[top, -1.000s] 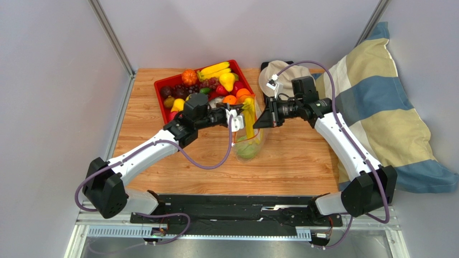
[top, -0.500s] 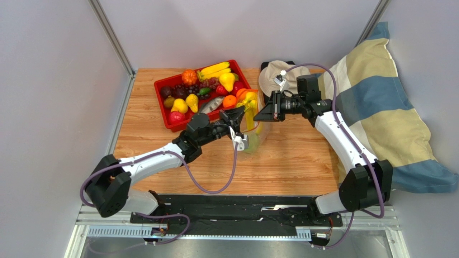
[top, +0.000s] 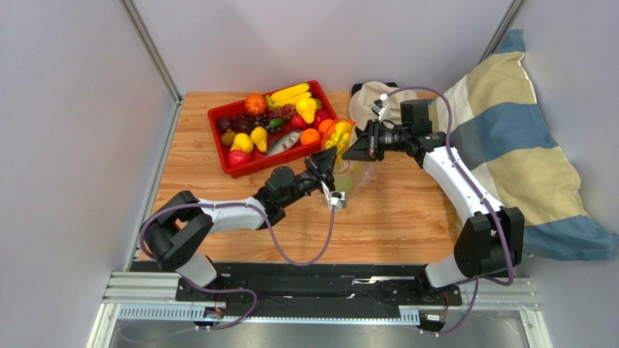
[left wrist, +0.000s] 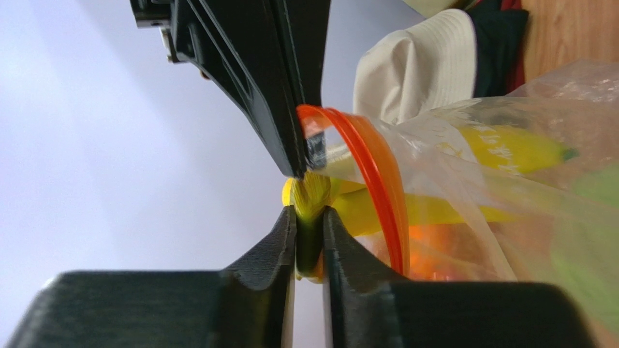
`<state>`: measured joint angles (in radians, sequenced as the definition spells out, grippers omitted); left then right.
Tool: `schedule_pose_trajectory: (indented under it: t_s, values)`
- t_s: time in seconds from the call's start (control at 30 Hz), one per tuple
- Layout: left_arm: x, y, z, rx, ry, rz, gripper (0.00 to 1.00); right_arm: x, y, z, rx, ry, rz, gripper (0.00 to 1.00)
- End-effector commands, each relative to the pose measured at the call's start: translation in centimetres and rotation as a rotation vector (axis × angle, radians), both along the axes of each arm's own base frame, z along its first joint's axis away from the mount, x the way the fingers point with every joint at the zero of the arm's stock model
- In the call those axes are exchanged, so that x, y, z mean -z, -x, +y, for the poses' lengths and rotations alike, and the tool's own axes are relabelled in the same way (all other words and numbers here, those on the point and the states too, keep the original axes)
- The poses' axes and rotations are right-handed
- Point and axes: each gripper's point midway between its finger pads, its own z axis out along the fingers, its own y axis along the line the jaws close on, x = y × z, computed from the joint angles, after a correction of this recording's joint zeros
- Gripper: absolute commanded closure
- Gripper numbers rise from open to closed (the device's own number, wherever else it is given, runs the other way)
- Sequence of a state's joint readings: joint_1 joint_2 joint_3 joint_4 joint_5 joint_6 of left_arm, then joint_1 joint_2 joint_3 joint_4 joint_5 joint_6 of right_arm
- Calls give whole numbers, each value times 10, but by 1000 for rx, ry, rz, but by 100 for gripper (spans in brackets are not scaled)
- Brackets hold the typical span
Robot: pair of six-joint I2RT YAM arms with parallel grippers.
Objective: Place the food in the zip-top bag and seal the zipper
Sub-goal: Adjust the fake fruit in the zipper food storage bag, then adjust the zipper food storage bag at the center of the board.
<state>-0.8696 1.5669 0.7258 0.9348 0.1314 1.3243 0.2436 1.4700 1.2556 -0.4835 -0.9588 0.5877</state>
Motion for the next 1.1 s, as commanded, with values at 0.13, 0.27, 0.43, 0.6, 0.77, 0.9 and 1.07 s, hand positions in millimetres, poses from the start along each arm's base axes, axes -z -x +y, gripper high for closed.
schedule_pose_trajectory:
  t_s: [0.13,0.27,0.43,0.6,0.77,0.9,1.07]
  values:
    - [-21,29,22,43,-2,130,50,-24,-15,-4,-22,-41,-81,100]
    - [-44,63,40,162,0,274,36,-26,-13,-5,-46,-30,-106,100]
    - [-64,71,73,157,72,582,40,-23,-7,-7,-80,-10,-140,100]
    - [-61,36,91,-27,179,1036,52,-19,-2,-9,-103,7,-154,100]
    - [-47,15,77,-175,299,1625,43,-17,-1,-10,-116,22,-165,100]
    - [-30,4,66,-277,395,1820,29,-19,-2,-11,-122,26,-177,100]
    - [20,-2,75,-539,435,1978,27,-22,2,-12,-122,33,-192,100]
